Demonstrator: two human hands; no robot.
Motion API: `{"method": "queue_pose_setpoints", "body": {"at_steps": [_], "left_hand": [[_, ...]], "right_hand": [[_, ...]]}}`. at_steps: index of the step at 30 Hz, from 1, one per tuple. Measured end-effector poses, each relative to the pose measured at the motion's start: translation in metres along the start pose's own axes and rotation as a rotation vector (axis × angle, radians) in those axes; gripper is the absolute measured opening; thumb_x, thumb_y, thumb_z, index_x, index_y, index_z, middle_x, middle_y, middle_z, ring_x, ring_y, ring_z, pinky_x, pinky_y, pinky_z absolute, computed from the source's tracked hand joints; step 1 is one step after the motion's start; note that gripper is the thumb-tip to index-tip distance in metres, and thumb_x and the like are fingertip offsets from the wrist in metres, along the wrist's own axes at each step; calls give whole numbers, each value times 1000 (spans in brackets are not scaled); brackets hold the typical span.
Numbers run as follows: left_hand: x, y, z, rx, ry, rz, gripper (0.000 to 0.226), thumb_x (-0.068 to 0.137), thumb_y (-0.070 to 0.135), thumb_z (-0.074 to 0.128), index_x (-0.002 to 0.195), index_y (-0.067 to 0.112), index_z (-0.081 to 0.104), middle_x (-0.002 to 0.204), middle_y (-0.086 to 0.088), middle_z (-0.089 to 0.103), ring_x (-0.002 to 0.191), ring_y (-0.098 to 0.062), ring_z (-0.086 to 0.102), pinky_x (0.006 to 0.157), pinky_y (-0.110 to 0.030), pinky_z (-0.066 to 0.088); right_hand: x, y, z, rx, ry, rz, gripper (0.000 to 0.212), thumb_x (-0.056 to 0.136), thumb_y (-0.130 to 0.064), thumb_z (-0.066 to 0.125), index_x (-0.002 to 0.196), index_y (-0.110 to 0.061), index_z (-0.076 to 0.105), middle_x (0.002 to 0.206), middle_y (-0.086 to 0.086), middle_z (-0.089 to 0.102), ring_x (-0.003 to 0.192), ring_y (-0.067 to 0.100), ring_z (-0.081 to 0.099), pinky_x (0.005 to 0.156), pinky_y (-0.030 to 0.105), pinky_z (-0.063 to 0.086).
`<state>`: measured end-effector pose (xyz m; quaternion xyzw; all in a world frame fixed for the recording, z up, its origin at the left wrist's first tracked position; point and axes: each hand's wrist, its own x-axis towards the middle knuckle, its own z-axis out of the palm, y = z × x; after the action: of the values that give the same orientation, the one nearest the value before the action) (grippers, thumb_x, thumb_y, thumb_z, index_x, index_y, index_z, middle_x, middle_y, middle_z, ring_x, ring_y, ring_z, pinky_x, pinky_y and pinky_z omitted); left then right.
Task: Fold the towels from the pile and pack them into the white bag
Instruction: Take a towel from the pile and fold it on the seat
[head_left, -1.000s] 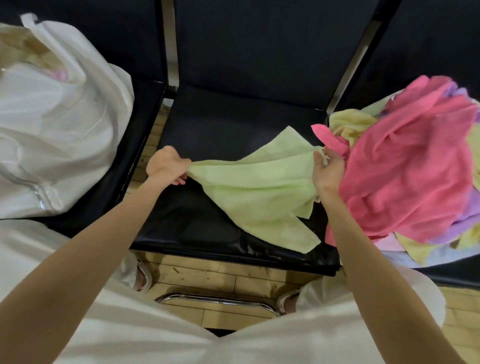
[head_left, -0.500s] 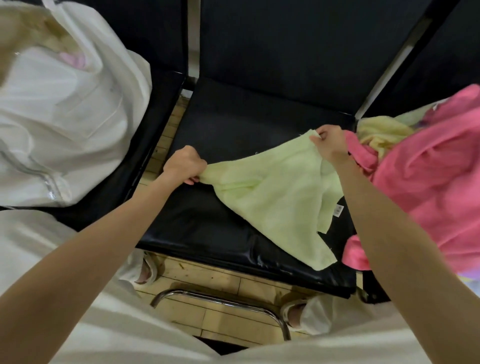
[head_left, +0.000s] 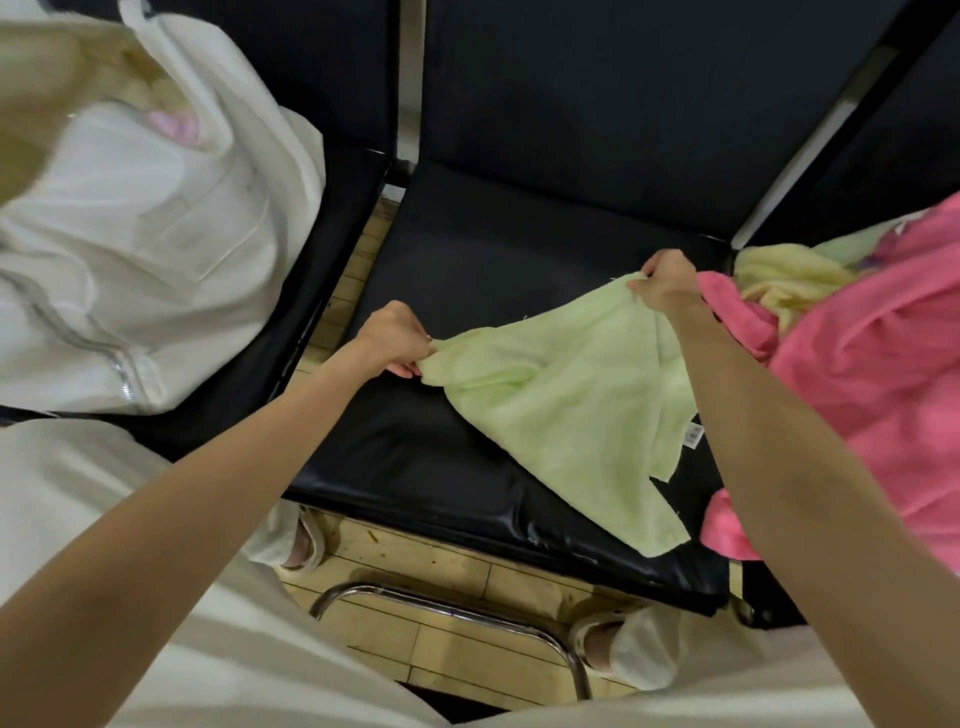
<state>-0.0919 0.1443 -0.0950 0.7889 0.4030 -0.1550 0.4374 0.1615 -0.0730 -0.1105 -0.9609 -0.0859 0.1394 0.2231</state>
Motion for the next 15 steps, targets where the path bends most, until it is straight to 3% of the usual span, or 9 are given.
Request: {"method": "queue_pose_setpoints", "body": {"at_steps": [4, 7, 9, 12, 15], "left_hand": [[-5, 3, -12, -26, 187, 89, 3, 82, 8, 71, 84, 5, 70, 80, -9, 67, 65, -19, 66, 62, -35, 61], [-14, 7, -32, -30, 395, 176, 14, 78, 9, 69, 65, 15, 69, 64, -8, 69, 66, -23, 69, 71, -38, 60], [-24, 13, -45, -101, 473, 215, 25, 78, 7, 67, 57, 20, 63, 56, -3, 64, 67, -24, 69, 72, -39, 59], [-44, 31, -68, -198, 592, 290, 24, 77, 6, 67, 59, 21, 62, 58, -1, 63, 70, -24, 68, 71, -40, 59], [-67, 52, -93, -278, 704, 395, 13, 75, 6, 65, 68, 17, 67, 69, -5, 68, 74, -19, 67, 74, -35, 57]], "right_hand": [[-16, -8, -1, 11, 158, -61, 20, 86, -10, 61, 105, -5, 62, 123, 17, 54, 109, 31, 53, 91, 32, 41], [-41, -10, -14, 340, 352, -154, 10, 85, -13, 60, 93, -7, 58, 92, 9, 61, 90, 35, 61, 79, 39, 47], [-64, -10, -30, 591, 478, -174, 11, 84, -19, 60, 83, -22, 49, 76, -2, 56, 74, 35, 64, 68, 47, 53], [-101, -17, -63, 733, 645, -168, 28, 87, -19, 61, 76, -34, 40, 73, 5, 54, 56, 30, 60, 54, 48, 52], [-123, -25, -94, 810, 691, -209, 26, 88, -15, 60, 76, -27, 42, 65, -3, 53, 47, 24, 56, 51, 47, 49]]}}
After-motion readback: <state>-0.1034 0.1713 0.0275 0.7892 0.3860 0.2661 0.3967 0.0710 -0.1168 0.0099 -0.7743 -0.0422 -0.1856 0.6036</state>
